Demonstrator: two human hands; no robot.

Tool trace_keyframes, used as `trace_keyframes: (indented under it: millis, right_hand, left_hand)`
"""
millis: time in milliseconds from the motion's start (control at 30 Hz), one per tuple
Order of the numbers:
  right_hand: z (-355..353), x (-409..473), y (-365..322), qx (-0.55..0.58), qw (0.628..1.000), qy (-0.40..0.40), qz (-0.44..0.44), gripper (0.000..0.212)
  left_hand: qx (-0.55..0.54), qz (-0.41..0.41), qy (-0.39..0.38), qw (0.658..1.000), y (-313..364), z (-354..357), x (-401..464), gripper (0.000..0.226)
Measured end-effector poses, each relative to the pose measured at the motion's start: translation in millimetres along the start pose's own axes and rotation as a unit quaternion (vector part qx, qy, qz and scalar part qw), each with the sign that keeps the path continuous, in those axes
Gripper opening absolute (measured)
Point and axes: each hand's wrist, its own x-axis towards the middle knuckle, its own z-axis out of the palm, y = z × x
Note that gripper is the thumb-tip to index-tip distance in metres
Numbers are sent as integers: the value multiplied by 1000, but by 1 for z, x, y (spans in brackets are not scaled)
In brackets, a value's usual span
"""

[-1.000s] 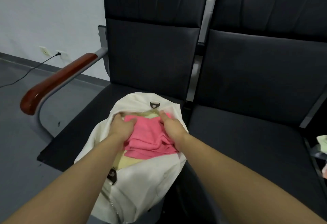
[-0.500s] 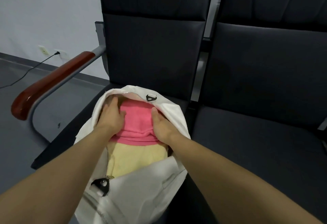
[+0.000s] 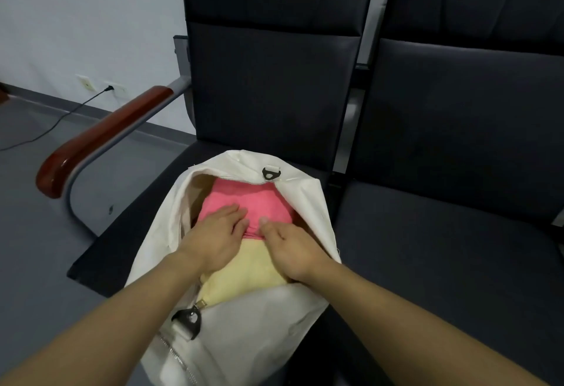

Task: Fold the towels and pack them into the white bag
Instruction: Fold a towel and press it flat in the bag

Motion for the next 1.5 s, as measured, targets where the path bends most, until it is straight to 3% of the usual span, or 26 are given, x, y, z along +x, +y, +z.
trace_keyframes:
  millis: [67, 133, 267, 333, 467, 667, 1000, 1067, 1200, 1267, 1367, 1500]
  right_hand:
    - [0, -4, -6, -71, 995, -76, 4, 60]
    - [-2, -8, -14, -89, 991, -104, 5, 63]
    - [-19, -21, -20, -25, 999, -34, 8, 66]
    - [-32, -33, -17, -92, 995, 11, -42, 60]
    - [-69, -61, 5, -267, 954, 94, -98, 57]
    - [-146, -147, 88, -353, 926, 123, 49, 63]
    - [-228, -334, 261, -310, 900, 164, 259, 70]
    - [-238, -353, 291, -256, 898, 204, 294, 65]
    - [-244, -370, 347, -119, 863, 360, 334, 59]
    - [-243, -374, 372, -86, 845, 385, 361, 58]
    - [-259, -383, 386, -84, 821, 417, 380, 57]
    - [-282, -407, 420, -95, 767, 461, 436, 45]
  left_hand:
    - [64, -15, -88, 994, -2, -1, 4, 58]
    - [99, -33, -119, 987, 2, -5, 8, 58]
    - [69, -16, -64, 995, 21, -16, 2, 58]
    - [20, 30, -14, 999, 34, -21, -6, 56]
    - [-38, 74, 18, 996, 84, -29, -24, 55]
    - [-56, 151, 15, 987, 202, -6, -44, 57]
    - [30, 254, -162, 953, 425, 120, -58, 63]
    - [32, 262, -180, 948, 458, 140, -59, 63]
    - [2, 256, -220, 941, 511, 180, -51, 63]
    - [-26, 238, -243, 940, 534, 199, -44, 63]
    - [-93, 224, -230, 943, 568, 224, -37, 56]
    - [-198, 209, -183, 940, 618, 250, -34, 29]
